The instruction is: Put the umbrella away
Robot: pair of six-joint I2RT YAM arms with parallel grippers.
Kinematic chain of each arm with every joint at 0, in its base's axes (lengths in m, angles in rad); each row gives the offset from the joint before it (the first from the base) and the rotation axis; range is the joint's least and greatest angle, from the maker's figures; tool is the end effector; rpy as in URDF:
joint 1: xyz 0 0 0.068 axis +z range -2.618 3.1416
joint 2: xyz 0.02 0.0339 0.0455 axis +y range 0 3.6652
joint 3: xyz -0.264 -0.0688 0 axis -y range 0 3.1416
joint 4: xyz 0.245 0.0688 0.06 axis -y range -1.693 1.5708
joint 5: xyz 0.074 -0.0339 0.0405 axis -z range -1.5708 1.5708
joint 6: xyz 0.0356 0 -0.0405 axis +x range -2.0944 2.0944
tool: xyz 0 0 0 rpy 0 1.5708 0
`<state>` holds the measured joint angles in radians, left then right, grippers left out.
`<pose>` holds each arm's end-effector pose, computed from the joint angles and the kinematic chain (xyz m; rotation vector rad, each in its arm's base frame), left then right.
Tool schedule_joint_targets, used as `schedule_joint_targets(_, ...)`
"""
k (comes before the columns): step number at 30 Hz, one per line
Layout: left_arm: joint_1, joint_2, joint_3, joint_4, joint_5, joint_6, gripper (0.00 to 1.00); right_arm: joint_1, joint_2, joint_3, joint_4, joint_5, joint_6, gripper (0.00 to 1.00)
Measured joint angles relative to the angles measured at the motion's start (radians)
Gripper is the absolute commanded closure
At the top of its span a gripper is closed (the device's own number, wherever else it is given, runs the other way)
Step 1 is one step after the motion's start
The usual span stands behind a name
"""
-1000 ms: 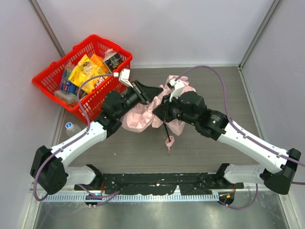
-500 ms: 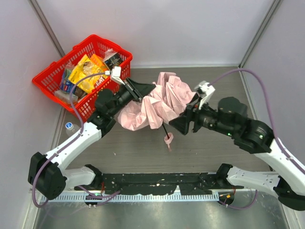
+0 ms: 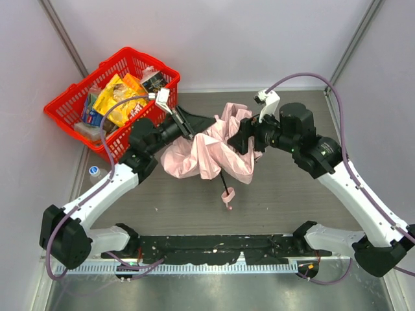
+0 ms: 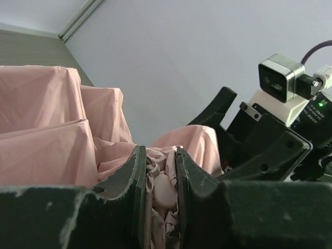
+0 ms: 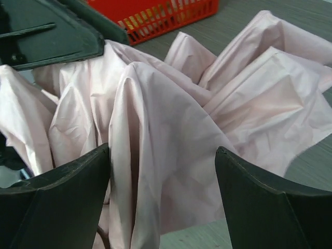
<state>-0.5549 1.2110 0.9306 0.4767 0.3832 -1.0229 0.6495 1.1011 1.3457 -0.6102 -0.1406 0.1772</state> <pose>0.2344 -0.1610 0.3713 -0.0030 1.5831 -1.5426 0.1767 0.1405 0.4274 -0.5600 1.9144 0.6790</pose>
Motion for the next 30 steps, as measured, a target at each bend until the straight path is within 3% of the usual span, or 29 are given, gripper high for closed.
schedule_joint_targets(4, 0.000, 0.011, 0.034, -0.025, 0.006, -0.006, 1.00, -0.022, 0.009, -0.021, 0.080, -0.136, 0.020, 0.13)
schedule_joint_targets(7, 0.000, 0.034, 0.063, -0.051, 0.005, -0.020, 1.00, 0.014, -0.015, -0.057, 0.145, -0.149, 0.052, 0.12)
schedule_joint_targets(15, 0.000, 0.084, 0.108, -0.175, -0.025, -0.028, 1.00, 0.057, -0.046, -0.055, 0.153, -0.035, 0.098, 0.12)
schedule_joint_targets(30, -0.011, 0.095, 0.146, -0.335, -0.115, -0.053, 1.00, 0.238, 0.119, -0.023, 0.185, 0.224, 0.113, 0.12)
